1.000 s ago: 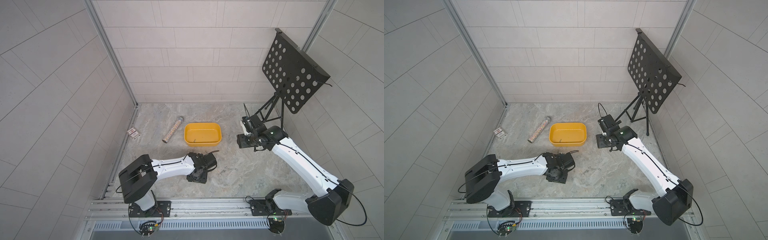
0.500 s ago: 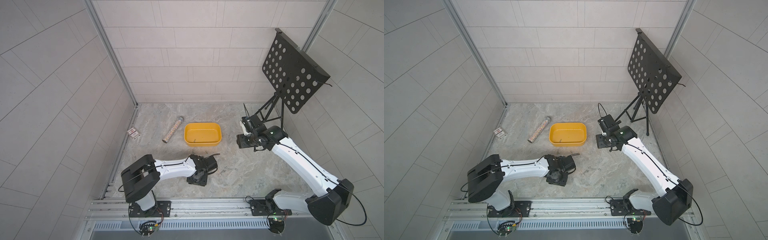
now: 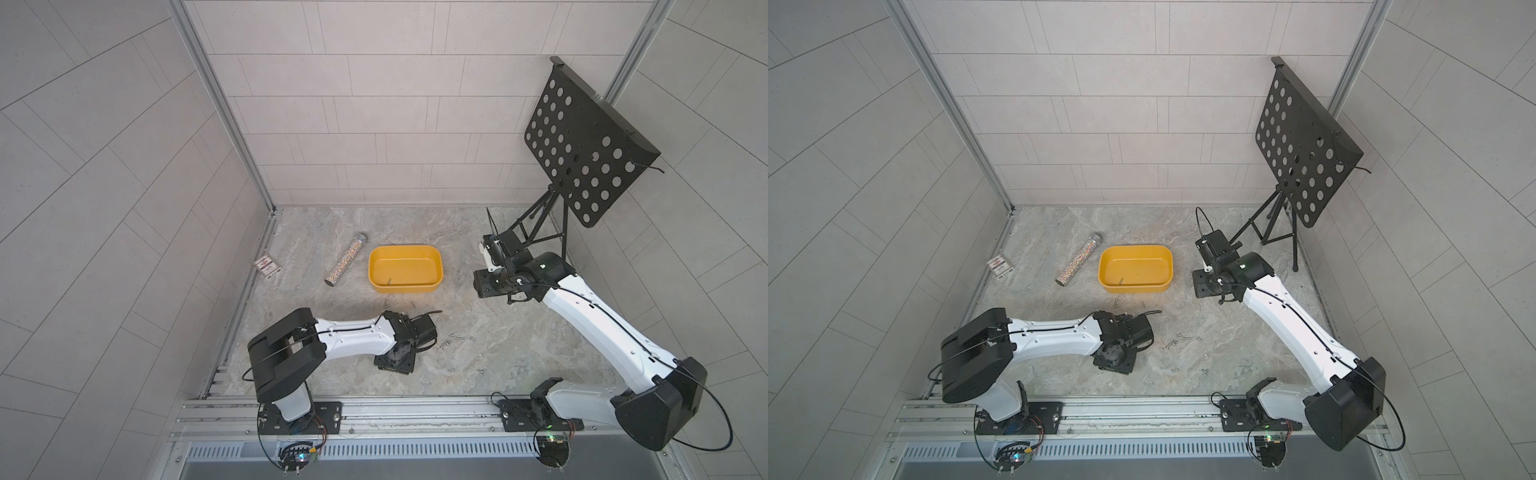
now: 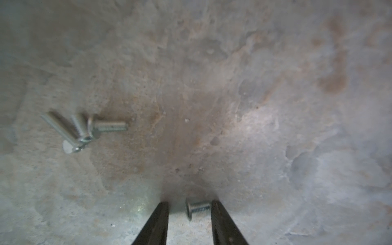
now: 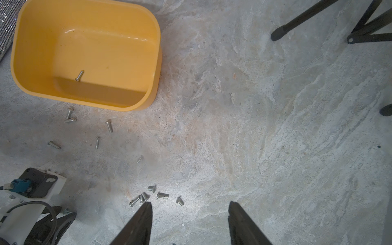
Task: Put the screws on the desktop into the storage box
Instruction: Pick up the screw from the center of the board.
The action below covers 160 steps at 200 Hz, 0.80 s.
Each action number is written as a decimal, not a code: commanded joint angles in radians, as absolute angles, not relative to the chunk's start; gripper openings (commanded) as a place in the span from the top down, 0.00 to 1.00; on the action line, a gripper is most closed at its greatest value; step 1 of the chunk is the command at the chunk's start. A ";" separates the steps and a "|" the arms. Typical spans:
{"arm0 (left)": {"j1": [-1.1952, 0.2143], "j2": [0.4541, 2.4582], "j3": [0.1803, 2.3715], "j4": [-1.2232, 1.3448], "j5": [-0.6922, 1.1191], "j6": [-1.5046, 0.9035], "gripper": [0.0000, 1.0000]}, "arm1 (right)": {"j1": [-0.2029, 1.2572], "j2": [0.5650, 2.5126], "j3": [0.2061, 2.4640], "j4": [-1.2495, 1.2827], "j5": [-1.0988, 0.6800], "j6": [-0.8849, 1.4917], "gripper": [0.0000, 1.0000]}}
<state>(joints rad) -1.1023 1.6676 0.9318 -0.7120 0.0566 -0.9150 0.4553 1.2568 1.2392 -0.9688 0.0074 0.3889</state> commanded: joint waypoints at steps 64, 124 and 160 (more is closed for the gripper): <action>-1.120 1.733 0.950 -0.699 0.043 -0.901 0.64 | 0.452 1.266 1.229 -0.974 0.013 0.381 0.40; -1.120 1.738 0.944 -0.704 0.033 -0.897 0.70 | 0.452 1.268 1.223 -0.969 0.009 0.381 0.42; -1.120 1.738 0.951 -0.731 0.009 -0.892 0.74 | 0.452 1.268 1.221 -0.967 0.000 0.384 0.42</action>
